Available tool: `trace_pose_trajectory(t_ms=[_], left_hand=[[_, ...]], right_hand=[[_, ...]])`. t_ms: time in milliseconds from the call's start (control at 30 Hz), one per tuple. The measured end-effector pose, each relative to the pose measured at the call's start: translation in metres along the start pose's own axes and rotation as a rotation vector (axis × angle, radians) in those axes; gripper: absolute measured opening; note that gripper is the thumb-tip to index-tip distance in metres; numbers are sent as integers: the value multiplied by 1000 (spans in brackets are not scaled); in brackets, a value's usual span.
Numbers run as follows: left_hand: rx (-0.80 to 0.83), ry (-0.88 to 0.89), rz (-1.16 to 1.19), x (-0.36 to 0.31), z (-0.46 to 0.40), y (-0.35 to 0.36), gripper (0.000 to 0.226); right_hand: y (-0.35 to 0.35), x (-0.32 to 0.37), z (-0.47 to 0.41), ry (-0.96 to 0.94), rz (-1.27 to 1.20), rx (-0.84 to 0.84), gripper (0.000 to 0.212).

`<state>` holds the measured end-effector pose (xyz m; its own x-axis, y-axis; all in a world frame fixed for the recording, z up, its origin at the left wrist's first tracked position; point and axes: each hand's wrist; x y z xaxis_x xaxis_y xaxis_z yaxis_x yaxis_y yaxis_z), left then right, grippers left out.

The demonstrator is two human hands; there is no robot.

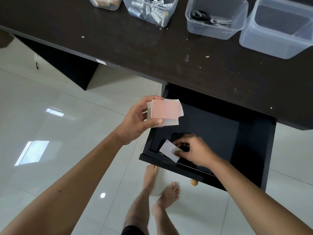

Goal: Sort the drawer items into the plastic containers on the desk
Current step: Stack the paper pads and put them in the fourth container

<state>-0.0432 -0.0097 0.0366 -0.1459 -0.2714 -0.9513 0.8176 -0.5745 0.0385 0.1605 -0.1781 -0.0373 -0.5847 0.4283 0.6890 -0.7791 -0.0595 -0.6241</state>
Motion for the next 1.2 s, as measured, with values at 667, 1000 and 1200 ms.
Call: trace_pose_trajectory(t_ms=[667, 1000, 1200], left_hand=[[123, 27, -4, -17, -17, 49, 60], [268, 43, -26, -49, -33, 93, 68], [319, 48, 24, -69, -30, 104, 65]], right_hand=[[-148, 64, 26, -50, -541, -201, 21], [-179, 65, 15, -64, -251, -406, 25], [-195, 77, 23, -105, -198, -442, 24]])
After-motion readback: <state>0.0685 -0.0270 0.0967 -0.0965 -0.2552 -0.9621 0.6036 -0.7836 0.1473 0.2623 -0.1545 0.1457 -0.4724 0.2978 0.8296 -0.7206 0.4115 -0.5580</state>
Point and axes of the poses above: each hand's wrist, its own z-axis away from the middle knuckle, its own y-axis out of the palm, x = y × z, and after that the axes turned 11 degrees about -x, right-handed
